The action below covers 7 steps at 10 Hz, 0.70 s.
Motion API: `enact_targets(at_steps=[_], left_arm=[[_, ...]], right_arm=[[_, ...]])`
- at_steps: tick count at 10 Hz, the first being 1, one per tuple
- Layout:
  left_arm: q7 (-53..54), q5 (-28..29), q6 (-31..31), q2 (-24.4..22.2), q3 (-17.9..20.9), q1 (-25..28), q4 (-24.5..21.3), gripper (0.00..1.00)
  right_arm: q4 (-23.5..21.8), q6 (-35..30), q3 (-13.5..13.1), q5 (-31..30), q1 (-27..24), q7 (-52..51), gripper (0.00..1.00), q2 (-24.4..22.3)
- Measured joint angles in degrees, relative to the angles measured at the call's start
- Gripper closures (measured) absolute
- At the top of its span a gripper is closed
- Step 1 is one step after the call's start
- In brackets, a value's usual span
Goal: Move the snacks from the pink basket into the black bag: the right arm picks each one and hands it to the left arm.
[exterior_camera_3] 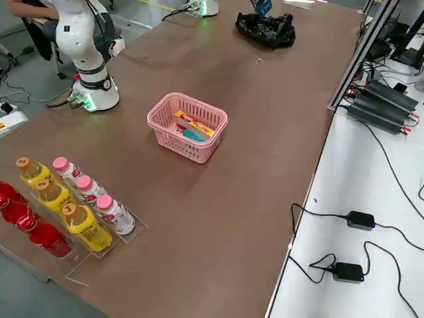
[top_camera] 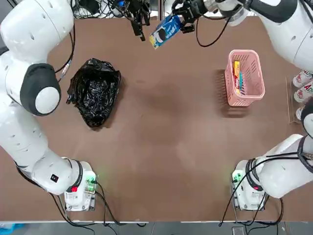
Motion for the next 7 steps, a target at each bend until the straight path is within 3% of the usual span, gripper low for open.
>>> enact_targets(at_steps=[7], left_arm=[[2.3,-1.6,1.6,2.4,-0.1,0.2,2.1,0.00]], right_arm=[[1.9,0.5,-0.3,0.0,0.7,2.0,0.53,1.1]])
